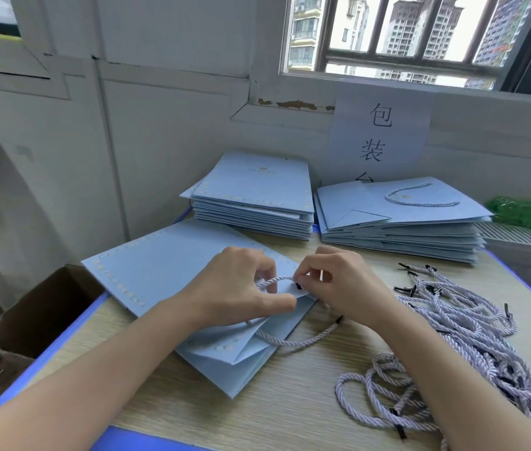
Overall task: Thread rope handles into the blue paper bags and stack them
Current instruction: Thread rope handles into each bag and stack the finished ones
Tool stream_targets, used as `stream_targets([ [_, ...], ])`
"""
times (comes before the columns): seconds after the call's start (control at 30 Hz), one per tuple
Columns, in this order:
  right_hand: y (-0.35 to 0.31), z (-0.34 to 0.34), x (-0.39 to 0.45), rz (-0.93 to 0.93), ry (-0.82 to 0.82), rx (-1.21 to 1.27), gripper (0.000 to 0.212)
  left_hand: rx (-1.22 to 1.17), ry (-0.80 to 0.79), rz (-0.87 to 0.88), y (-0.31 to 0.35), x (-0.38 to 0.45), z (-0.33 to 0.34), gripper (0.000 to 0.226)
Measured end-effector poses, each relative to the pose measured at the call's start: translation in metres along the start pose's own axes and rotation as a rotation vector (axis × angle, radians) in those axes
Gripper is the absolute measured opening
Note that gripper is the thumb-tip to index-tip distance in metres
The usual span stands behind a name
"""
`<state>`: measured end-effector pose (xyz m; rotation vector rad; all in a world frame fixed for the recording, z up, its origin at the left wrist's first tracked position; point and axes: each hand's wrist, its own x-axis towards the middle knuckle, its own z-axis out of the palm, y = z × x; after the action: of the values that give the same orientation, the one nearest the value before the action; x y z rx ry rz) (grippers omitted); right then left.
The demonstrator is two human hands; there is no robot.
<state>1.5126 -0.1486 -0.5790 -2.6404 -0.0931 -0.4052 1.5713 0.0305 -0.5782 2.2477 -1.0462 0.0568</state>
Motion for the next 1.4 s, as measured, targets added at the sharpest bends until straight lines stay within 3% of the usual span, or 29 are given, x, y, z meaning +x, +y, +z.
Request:
stream_targets([
  [0.17, -0.003, -0.017, -0.005, 0.055, 0.005, 0.082, 0.025, -0.122, 0.027, -0.066, 0.003, 0.0, -0.007, 0.05],
  [0.33, -0.004, -0.024, -0.01, 0.051, 0.321, 0.13, 0.019, -0.194, 0.031, -0.105, 0.007, 0.0, -0.014, 0.055],
  [0.53, -0.01, 0.011, -0.005, 0.116, 0.115, -0.091, 0.014, -0.216, 0.045, -0.106, 0.007, 0.0, -0.014, 0.05],
  [0.7, -0.008, -0.002, -0.001, 0.161, 0.17, 0.022, 0.018, -0.192, 0.036, -0.098, 0.001, 0.003, -0.01, 0.055],
  [0.83, 0.005, -0.034, -0.008, 0.316, 0.336, 0.092, 0.021, -0.152, -0.063, -0.073, 0.001, 0.002, -0.011, 0.039],
  [0.9, 0.017, -0.033, -0.007, 0.391, 0.392, -0.053, 0.024, -0.093, -0.254, -0.036, 0.001, 0.001, -0.011, 0.056],
  [0.97, 0.026, -0.029, -0.007, 0.456, 0.346, -0.138, 0.03, 0.02, -0.459, 0.042, -0.003, -0.002, -0.01, 0.08],
  [1.07, 0.028, -0.027, -0.008, 0.486, 0.244, -0.168, 0.041, 0.119, -0.538, 0.117, -0.014, -0.002, -0.005, 0.111],
  [1.13, 0.025, -0.031, -0.009, 0.443, 0.265, -0.138, 0.043, 0.113, -0.471, 0.154, -0.016, -0.002, -0.006, 0.104],
  [1.23, 0.014, -0.036, -0.011, 0.319, 0.169, -0.004, 0.024, 0.119, -0.245, 0.278, -0.009, -0.005, -0.011, 0.061],
  [1.27, 0.009, -0.037, -0.011, 0.274, 0.109, 0.048, 0.018, 0.143, -0.12, 0.348, -0.007, -0.005, -0.012, 0.05],
  [1.4, 0.007, -0.036, -0.01, 0.117, -0.002, 0.107, 0.049, 0.242, 0.498, 0.533, 0.003, -0.005, -0.016, 0.043],
])
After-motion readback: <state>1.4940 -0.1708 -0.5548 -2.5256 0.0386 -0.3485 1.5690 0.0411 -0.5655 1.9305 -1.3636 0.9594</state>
